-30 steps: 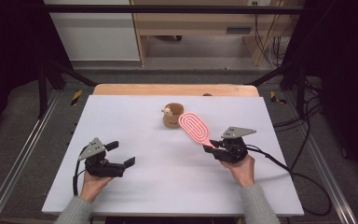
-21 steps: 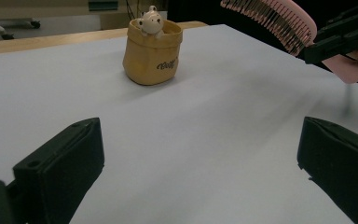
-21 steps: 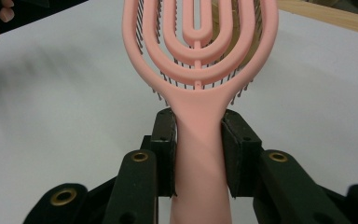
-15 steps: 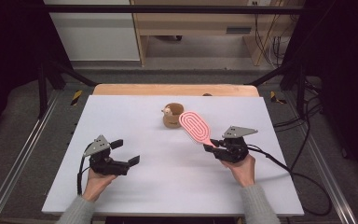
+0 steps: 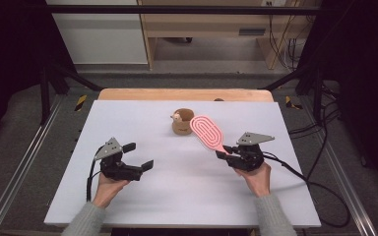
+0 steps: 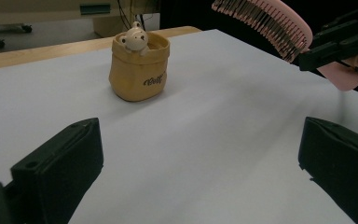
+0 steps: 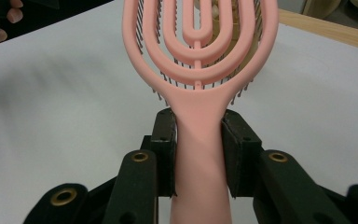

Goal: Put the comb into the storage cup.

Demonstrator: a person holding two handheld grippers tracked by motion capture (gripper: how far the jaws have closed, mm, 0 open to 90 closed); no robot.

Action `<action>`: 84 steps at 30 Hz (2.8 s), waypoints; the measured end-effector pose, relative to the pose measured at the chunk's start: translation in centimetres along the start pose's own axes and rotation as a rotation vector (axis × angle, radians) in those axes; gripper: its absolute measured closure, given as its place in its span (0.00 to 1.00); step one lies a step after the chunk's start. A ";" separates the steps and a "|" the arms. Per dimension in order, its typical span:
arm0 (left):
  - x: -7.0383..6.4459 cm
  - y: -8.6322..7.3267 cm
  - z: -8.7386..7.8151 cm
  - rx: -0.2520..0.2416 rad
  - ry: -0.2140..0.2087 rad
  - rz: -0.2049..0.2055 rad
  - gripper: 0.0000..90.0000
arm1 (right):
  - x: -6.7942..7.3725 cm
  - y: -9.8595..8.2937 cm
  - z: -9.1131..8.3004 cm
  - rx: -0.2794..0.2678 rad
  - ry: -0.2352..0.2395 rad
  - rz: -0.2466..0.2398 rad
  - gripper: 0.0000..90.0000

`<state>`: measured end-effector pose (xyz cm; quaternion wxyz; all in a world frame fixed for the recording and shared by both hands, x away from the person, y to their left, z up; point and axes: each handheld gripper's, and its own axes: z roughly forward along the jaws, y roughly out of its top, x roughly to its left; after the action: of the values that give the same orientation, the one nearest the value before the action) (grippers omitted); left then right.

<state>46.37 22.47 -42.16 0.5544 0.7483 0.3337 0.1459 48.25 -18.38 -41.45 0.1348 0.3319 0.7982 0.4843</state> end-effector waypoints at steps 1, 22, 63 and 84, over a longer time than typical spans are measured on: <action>0.0 0.1 0.1 0.000 -0.004 -0.001 0.00 | 0.0 0.0 0.0 0.000 0.001 -0.002 0.77; -1.0 1.6 1.3 -0.032 -0.032 -0.016 0.00 | 1.8 0.9 0.4 0.001 0.015 -0.077 0.77; -3.1 3.4 5.1 -0.042 -0.072 -0.073 0.00 | 2.2 0.9 0.4 -0.032 0.014 -0.093 0.77; -4.0 4.3 6.3 -0.058 -0.096 -0.094 0.00 | 2.2 1.0 0.2 -0.041 0.013 -0.092 0.77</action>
<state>48.58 14.57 -39.72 0.5974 0.7217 0.3370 0.0934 47.11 -16.44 -40.48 0.1584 0.2886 0.8035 0.4960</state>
